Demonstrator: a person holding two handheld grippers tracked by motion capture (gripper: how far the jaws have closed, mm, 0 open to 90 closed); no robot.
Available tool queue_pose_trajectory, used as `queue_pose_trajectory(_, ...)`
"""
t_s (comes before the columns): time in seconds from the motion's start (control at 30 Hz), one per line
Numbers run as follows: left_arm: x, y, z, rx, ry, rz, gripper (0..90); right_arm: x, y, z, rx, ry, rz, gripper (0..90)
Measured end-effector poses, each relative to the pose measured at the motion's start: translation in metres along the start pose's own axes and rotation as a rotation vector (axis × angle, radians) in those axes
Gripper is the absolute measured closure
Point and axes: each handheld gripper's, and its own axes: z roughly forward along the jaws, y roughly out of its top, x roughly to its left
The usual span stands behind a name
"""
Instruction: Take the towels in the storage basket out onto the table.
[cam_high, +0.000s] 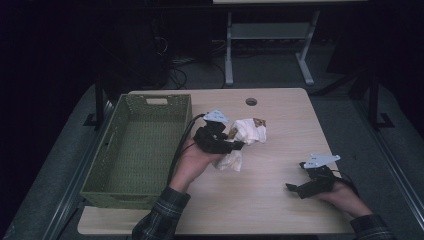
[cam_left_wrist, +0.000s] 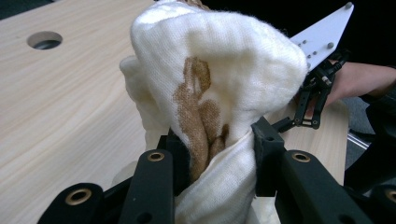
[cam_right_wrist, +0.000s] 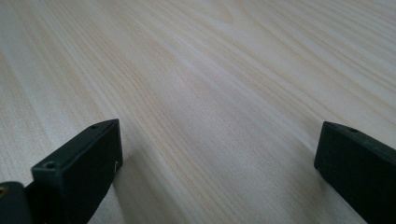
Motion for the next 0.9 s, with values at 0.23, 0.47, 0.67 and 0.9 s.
queue_pose_trajectory(0.23, -0.008, -0.005, 0.027, 0.04, -0.006, 0.011, 66.4, 0.0, 0.0, 0.0, 0.0, 0.0, 0.0, 0.4)
queue_pose_trajectory(0.47, -0.013, -0.014, 0.051, 0.081, -0.02, 0.015, 66.5, 0.0, 0.0, 0.0, 0.001, -0.002, -0.003, 0.4)
queue_pose_trajectory(0.67, -0.014, -0.027, 0.076, 0.143, -0.026, 0.024, 66.4, 0.0, 0.0, 0.0, 0.0, -0.001, -0.003, 0.4)
queue_pose_trajectory(0.9, -0.014, -0.045, 0.107, 0.214, -0.022, 0.056, 66.1, 0.0, 0.0, 0.0, 0.001, -0.001, -0.003, 0.4)
